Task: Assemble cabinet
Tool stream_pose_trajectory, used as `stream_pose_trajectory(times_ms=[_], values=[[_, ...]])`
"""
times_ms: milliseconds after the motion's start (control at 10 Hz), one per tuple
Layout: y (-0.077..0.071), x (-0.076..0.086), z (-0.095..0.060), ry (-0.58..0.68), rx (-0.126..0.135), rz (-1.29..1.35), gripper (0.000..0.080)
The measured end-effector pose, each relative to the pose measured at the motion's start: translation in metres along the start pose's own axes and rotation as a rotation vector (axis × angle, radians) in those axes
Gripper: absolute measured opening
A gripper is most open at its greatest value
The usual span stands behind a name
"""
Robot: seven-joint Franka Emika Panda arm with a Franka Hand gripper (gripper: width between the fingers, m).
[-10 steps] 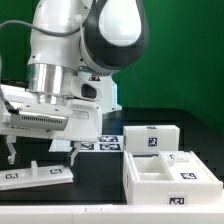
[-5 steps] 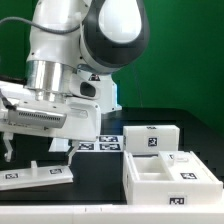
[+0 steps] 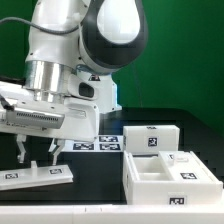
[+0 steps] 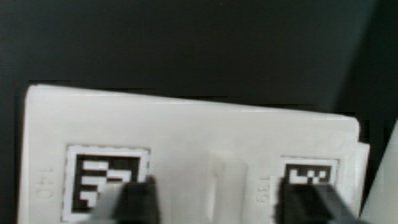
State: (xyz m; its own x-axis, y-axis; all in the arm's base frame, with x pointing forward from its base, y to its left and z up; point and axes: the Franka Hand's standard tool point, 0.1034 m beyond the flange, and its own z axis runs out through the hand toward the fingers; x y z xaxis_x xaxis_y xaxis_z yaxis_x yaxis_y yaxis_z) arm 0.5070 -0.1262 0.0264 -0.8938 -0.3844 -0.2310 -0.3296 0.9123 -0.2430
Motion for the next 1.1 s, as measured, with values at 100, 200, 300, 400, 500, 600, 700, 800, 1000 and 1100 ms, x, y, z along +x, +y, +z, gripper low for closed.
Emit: stream_pose_trajectory(times_ms=[100, 200, 300, 400, 500, 600, 700, 800, 1000, 1100], values=[[0.0, 0.0, 0.0, 0.001, 0.001, 0.001, 0.0103], [-0.002, 0.001, -0.001, 0.003, 0.008, 0.001, 0.0103], [-0.003, 0.002, -0.001, 0.005, 0.013, 0.001, 0.0021], [-0.003, 0.002, -0.001, 0.006, 0.014, 0.001, 0.0007], [-0.004, 0.002, -0.001, 0.006, 0.015, 0.002, 0.0007], [-0.004, 0.002, -0.001, 0.007, 0.016, 0.002, 0.0001], [-0.005, 0.003, -0.001, 0.007, 0.016, 0.002, 0.0001], [-0.005, 0.003, -0.001, 0.007, 0.017, 0.003, 0.0001], [-0.002, -0.001, 0.0, -0.012, -0.02, -0.003, 0.0134], [0.002, -0.01, -0.003, -0.056, -0.081, -0.002, 0.0134]])
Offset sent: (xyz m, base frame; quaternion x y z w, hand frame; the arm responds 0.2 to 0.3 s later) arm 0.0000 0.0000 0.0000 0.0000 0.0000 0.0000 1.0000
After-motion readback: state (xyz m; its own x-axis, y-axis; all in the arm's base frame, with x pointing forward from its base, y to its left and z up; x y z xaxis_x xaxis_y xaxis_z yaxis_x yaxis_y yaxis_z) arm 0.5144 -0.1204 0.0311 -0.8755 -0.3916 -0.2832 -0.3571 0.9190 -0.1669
